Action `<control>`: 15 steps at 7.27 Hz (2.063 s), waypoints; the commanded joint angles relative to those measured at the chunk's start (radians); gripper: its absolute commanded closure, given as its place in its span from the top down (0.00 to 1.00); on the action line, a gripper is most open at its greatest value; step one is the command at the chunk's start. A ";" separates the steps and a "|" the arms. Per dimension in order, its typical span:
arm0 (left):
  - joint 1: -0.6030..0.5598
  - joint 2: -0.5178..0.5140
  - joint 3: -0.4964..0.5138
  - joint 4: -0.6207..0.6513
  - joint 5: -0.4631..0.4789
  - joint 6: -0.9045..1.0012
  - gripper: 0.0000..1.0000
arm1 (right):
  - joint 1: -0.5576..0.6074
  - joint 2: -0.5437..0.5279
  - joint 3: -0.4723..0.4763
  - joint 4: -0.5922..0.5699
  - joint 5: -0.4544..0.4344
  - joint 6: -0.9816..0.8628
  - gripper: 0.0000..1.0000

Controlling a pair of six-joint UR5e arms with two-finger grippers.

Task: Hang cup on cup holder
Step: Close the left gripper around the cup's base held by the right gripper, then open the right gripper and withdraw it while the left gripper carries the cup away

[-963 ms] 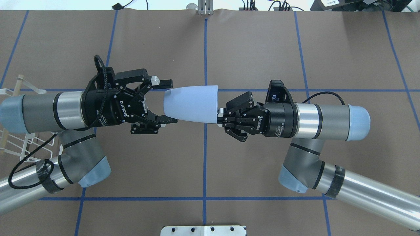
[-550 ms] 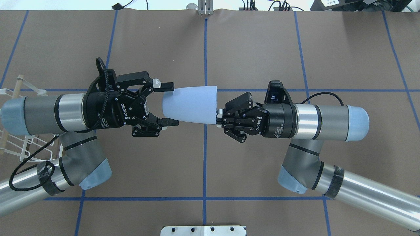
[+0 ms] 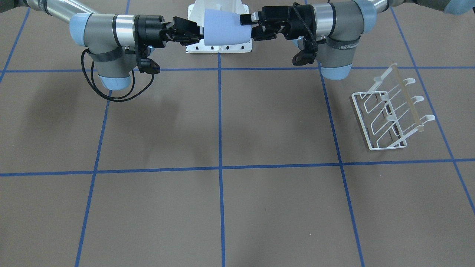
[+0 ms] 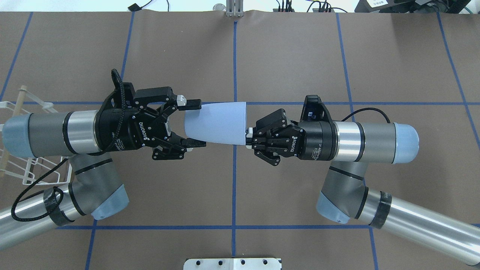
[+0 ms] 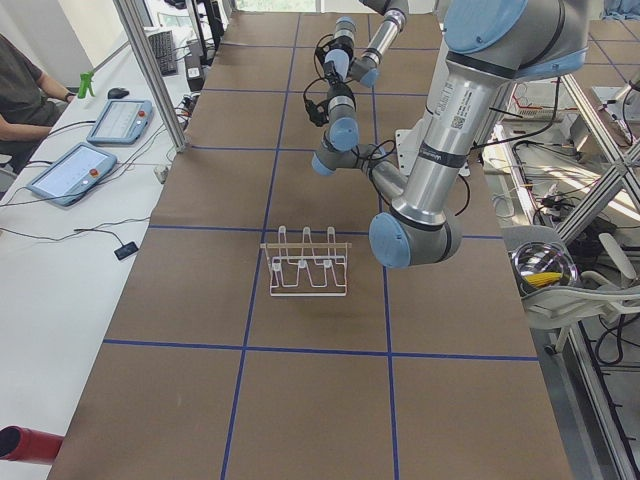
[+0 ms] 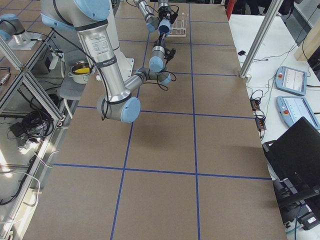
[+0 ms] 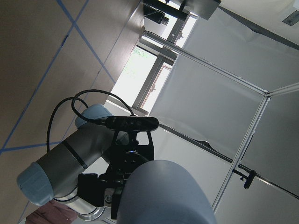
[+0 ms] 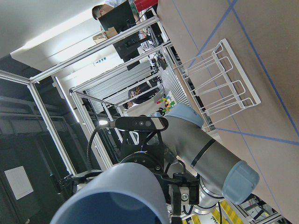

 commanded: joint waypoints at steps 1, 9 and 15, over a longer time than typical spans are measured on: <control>0.002 0.000 0.000 0.000 0.000 -0.001 0.07 | -0.001 0.000 0.002 0.001 -0.002 -0.004 0.55; -0.176 0.081 -0.060 0.010 -0.008 -0.036 0.00 | 0.177 -0.095 0.000 0.033 0.039 -0.114 1.00; -0.713 0.172 -0.055 0.640 -0.486 0.632 0.00 | 0.504 -0.274 -0.150 -0.235 0.319 -0.973 1.00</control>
